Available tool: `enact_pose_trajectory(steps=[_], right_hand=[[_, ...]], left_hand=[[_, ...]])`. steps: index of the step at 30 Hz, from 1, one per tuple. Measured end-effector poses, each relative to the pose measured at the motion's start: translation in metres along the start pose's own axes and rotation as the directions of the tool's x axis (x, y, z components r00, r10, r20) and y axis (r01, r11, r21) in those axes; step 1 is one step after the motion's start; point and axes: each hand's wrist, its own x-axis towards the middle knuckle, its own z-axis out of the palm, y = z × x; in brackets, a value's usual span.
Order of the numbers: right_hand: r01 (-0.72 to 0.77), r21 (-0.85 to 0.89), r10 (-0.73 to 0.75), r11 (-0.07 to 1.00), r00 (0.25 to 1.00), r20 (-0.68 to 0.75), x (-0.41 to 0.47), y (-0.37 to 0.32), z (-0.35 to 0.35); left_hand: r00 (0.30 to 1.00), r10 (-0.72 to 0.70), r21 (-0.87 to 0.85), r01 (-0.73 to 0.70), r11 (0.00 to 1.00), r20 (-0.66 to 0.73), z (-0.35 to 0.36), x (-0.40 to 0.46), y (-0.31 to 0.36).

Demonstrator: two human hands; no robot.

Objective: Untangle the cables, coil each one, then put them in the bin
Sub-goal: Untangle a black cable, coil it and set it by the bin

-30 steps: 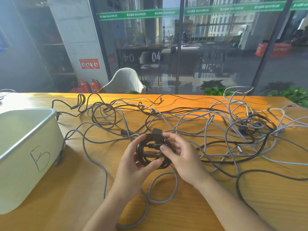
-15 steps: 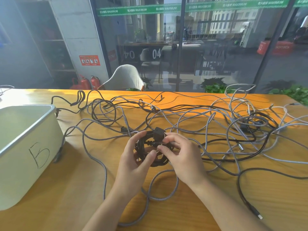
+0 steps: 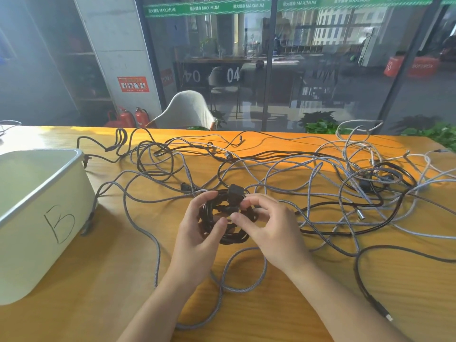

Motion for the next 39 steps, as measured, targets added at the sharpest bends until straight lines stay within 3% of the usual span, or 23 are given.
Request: enact_pose_trajectory(steps=[8, 11, 22, 28, 39], right_hand=[[0.042, -0.019, -0.045, 0.999, 0.991, -0.128, 0.000, 0.002, 0.005], [0.049, -0.038, -0.053, 0.998, 0.994, -0.099, -0.001, 0.001, 0.005], [0.020, -0.047, -0.020, 0.999, 1.000, -0.004, 0.000, 0.002, 0.003], [-0.038, -0.075, 0.049, 0.996, 0.986, 0.158, 0.001, 0.001, -0.002], [-0.180, 0.266, 0.111, 0.947, 0.960, 0.256, 0.005, 0.001, -0.013]], left_hand=[[0.999, -0.039, -0.146, 0.037, 0.989, -0.006, 0.004, -0.001, 0.004], [0.996, -0.095, -0.234, 0.092, 0.968, -0.002, 0.001, -0.001, 0.007], [0.994, -0.106, -0.264, 0.111, 0.958, 0.030, 0.000, -0.002, 0.009], [0.992, -0.115, -0.237, 0.124, 0.964, 0.050, 0.000, -0.002, 0.009], [0.969, -0.192, -0.396, 0.238, 0.887, 0.153, -0.012, 0.001, 0.014]])
